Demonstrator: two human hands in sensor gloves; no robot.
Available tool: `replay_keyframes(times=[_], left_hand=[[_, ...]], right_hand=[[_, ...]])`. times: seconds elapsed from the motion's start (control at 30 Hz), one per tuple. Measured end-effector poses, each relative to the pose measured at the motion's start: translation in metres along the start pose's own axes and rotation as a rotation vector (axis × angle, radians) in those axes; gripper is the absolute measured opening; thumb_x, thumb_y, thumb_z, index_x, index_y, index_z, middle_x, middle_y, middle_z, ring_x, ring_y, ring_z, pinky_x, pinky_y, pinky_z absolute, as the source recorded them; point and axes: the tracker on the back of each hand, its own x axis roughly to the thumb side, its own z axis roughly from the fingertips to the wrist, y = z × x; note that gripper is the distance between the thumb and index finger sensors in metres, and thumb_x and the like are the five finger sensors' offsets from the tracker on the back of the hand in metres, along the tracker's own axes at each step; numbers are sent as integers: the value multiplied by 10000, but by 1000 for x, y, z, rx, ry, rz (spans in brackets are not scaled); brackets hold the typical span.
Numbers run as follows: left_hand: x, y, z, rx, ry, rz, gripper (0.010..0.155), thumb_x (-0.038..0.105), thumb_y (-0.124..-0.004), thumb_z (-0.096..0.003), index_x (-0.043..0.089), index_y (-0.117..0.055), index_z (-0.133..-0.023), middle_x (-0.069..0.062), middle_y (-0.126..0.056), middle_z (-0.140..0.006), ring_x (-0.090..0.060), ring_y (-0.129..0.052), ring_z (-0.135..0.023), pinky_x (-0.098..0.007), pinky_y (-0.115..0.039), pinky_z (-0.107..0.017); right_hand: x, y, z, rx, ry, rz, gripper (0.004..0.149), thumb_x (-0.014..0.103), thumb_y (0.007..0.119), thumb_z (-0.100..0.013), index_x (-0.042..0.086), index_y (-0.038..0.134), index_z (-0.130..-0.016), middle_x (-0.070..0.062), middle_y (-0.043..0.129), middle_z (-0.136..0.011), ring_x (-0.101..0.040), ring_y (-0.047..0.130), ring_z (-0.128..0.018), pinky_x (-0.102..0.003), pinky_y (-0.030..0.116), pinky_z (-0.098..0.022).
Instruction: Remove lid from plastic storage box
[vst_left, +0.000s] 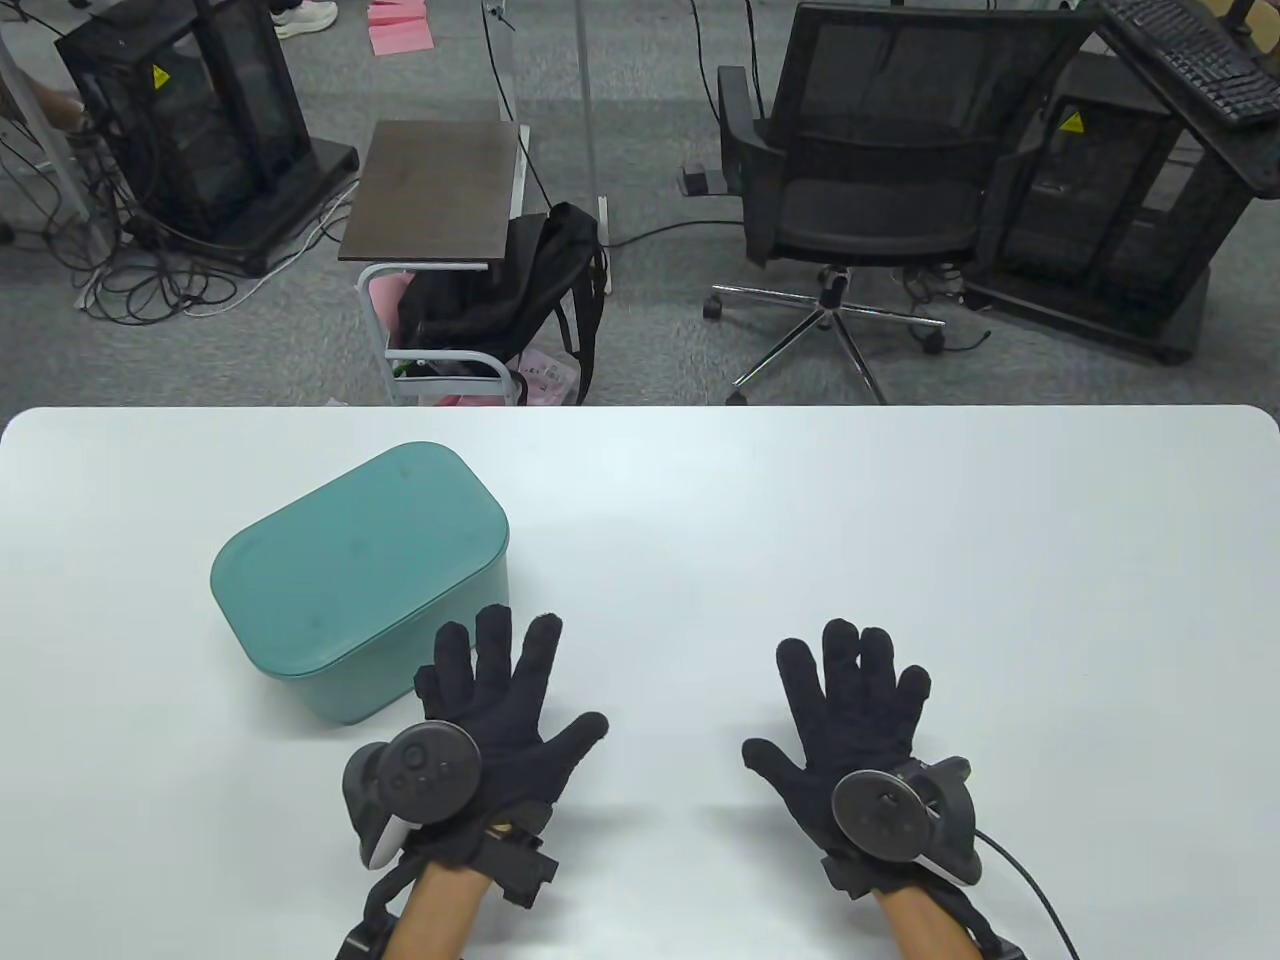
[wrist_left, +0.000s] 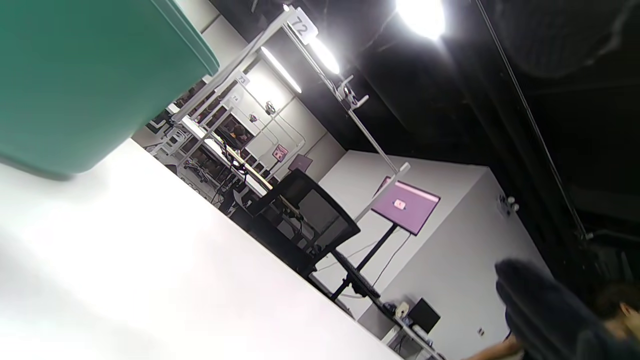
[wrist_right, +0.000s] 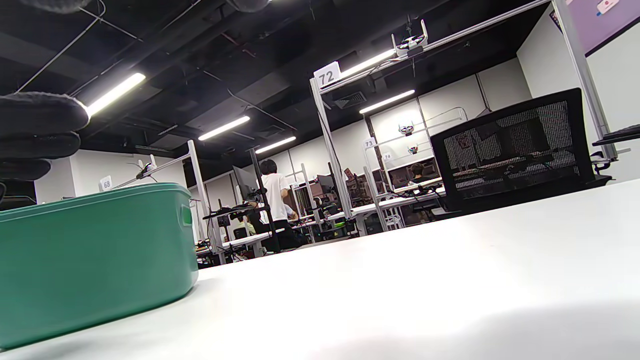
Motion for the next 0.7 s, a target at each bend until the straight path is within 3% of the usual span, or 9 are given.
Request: replay_keyframes(times=[0.13, 0.27, 0.4, 0.53, 0.7], left_hand=[[5, 21, -5, 136, -2, 109, 790, 734, -631, -528, 267, -620, -1165, -148, -365, -1218, -493, -224, -1059, -686, -238, -688], [5, 51, -11, 143, 74, 165, 793, 700, -645, -539, 205, -616, -1158, -176, -327, -1208, -486, -190, -1056, -679, -226, -693], [-9, 90, -11, 220, 115, 278, 802, 691, -647, -543, 186, -597, -1164, -199, -303, -1203, -487, -169, -1053, -677, -211, -693], [-43, 125, -1, 346, 184, 360, 814, 683, -651, -549, 188, -526, -1183, -210, -270, -1200, -487, -150, -1049, -676, -199, -693], [-100, 152, 19, 512, 333, 358, 823, 667, -662, -553, 197, -439, -1191, -169, -209, -1206, -471, -106, -1049, -669, -179, -693]], right_hand=[[-1, 1, 0, 2, 6, -2, 848, 770, 458, -546, 242, 247, -1175, -196, 147, -1200, -513, 133, -1042, -777, 185, -615], [-2, 1, 0, 6, 16, 2, 844, 767, 461, -547, 241, 260, -1175, -196, 150, -1200, -513, 133, -1042, -778, 184, -613], [-4, 0, 0, 3, 27, 5, 842, 766, 463, -548, 241, 263, -1175, -194, 153, -1200, -514, 138, -1042, -778, 186, -612], [-4, -3, 1, -6, 35, -15, 838, 764, 464, -548, 238, 282, -1175, -198, 159, -1199, -514, 140, -1042, -778, 187, -611], [-3, -5, 2, -18, 35, -16, 833, 762, 466, -549, 237, 294, -1174, -200, 167, -1199, -514, 148, -1042, -777, 190, -612]])
